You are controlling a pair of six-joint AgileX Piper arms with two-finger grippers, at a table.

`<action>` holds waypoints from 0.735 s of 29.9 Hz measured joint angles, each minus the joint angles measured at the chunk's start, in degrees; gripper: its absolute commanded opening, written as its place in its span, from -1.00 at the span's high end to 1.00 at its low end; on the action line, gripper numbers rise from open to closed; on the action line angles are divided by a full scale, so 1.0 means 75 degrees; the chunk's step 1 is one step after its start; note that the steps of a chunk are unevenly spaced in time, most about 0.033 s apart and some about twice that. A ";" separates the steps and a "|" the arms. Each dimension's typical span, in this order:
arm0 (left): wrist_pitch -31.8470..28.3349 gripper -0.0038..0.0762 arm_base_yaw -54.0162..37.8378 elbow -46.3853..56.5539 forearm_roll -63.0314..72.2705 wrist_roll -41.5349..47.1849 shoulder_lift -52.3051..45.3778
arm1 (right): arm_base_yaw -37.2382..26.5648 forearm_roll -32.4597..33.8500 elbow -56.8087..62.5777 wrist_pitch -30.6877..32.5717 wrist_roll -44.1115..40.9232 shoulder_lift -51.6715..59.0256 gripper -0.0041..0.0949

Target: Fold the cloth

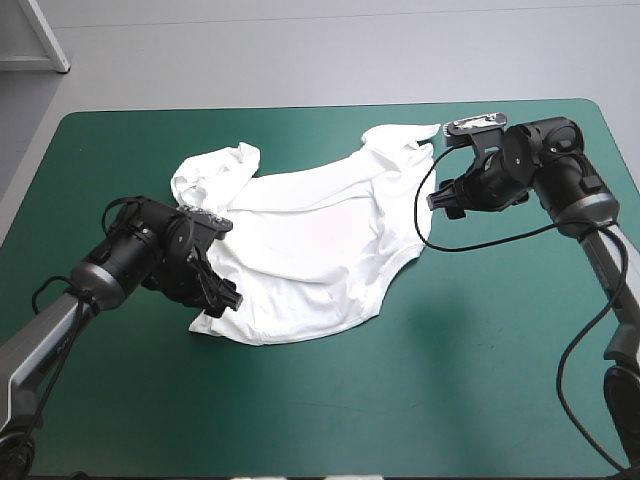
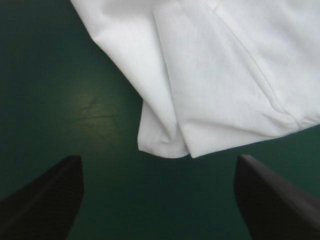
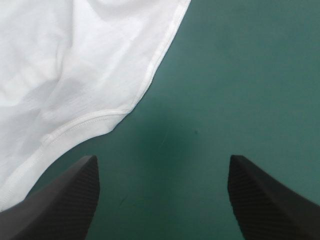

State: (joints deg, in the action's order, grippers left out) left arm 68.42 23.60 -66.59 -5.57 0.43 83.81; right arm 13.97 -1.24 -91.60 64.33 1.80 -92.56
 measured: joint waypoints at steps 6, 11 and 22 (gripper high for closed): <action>-0.1245 -0.58 0.0000 0.0972 0.0485 0.0000 0.0000 | 0.0000 -0.0132 0.0000 -0.0041 0.0046 0.0000 -0.44; -0.1929 -0.57 0.0000 0.1473 0.0743 0.0000 0.0008 | 0.0000 -0.0155 0.0006 -0.0172 0.0055 0.0000 -0.44; -0.2527 0.06 0.0000 0.1747 0.1028 -0.0057 0.0501 | 0.0000 0.0061 0.0015 -0.1491 0.0103 0.0000 -0.44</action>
State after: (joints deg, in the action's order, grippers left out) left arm 49.47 23.60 -53.49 2.13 0.00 87.57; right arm 13.97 -0.78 -91.50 53.15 2.57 -92.56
